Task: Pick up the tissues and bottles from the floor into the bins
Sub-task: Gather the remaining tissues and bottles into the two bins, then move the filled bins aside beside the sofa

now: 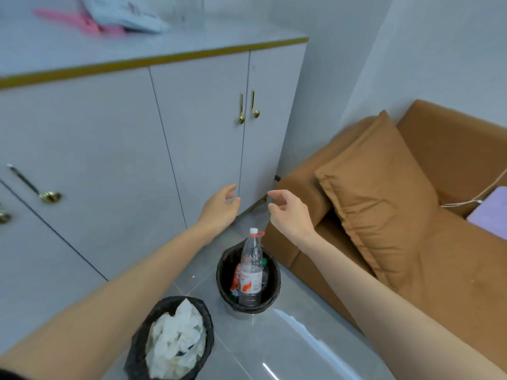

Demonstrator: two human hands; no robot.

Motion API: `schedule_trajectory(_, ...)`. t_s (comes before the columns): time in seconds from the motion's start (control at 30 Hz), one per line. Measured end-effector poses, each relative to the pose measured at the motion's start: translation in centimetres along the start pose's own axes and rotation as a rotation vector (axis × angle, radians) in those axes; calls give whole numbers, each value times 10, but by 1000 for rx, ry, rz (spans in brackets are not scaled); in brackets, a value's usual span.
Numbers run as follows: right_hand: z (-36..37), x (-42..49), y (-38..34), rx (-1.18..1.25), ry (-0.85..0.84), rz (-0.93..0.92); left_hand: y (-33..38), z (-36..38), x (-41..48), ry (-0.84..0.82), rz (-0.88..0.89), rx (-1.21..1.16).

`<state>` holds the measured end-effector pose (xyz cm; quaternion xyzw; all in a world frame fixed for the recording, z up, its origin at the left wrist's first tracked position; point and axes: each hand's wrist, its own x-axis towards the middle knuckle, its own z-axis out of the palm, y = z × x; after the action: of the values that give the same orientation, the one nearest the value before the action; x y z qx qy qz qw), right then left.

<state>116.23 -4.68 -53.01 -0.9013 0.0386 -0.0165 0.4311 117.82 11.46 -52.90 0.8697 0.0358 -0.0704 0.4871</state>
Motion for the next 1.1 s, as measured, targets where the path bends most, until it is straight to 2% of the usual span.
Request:
schedule_trajectory(0.23,-89,-21,-137,31,-48,-9,119,-101,-55,26,19,-57)
schedule_trajectory(0.37,-114,-28,-193,52,-76,-13,157,-146,-79,31,57,-71)
schedule_trajectory(0.5,-123,-28,-251,53,-102,-62,181,-199,-91,105,101,-93)
schedule_trajectory(0.8,-94,-24,-323,102,-115,-138,178,-287,-95,221,174,-130)
schedule_trajectory(0.97,-50,-31,-351,138,-164,-152,147,-331,-112,299,132,-178)
schedule_trajectory(1.1,-4,-38,-376,164,-257,-169,112,-367,-132,451,45,-257)
